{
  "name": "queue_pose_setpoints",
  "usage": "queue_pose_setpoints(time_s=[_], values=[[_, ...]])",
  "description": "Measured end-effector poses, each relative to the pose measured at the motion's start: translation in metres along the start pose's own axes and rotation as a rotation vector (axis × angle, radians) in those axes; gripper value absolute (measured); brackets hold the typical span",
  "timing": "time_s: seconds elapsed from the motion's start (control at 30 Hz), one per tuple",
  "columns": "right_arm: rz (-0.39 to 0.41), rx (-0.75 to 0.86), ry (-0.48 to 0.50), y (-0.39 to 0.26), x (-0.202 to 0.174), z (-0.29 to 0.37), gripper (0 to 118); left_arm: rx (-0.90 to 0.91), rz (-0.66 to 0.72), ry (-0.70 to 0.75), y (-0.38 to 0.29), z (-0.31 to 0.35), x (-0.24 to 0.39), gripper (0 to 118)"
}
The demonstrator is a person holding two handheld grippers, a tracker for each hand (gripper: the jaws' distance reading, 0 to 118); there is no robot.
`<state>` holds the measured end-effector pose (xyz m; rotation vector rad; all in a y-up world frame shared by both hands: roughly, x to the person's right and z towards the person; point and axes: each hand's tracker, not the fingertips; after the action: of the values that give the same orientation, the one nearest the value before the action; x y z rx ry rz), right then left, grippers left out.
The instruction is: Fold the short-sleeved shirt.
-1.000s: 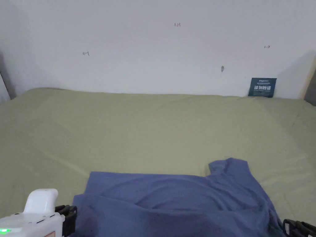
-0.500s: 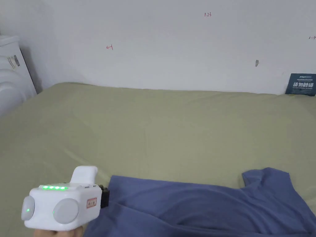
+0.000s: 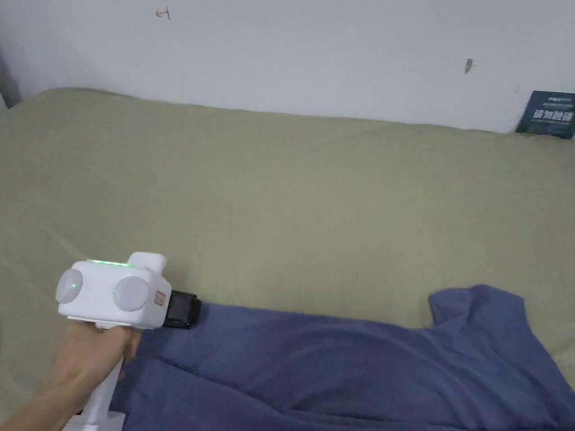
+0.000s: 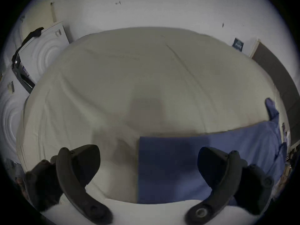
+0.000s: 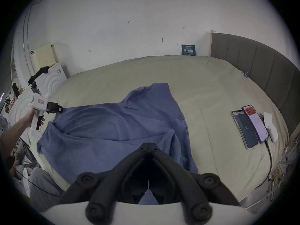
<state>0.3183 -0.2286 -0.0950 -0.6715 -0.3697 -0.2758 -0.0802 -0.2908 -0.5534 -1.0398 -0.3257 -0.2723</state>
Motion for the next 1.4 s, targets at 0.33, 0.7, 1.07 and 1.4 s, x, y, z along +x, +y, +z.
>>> queue_pose_setpoints(time_s=[0.33,0.7,1.07,1.4], values=[[0.020,-0.045,-0.054,0.029,0.016,-0.020,2,0.051,-0.057,-0.100,-0.010,0.043,0.011,2],[0.013,-0.215,-0.034,0.131,0.052,-0.142,112,0.039,-0.010,-0.117,-0.009,0.041,0.010,2],[0.075,-0.394,-0.091,0.118,0.052,-0.210,99,0.033,-0.012,-0.118,-0.007,0.036,0.011,2],[0.101,-0.253,-0.018,0.134,0.045,-0.142,3,0.063,0.033,-0.148,-0.009,0.059,0.000,2]])
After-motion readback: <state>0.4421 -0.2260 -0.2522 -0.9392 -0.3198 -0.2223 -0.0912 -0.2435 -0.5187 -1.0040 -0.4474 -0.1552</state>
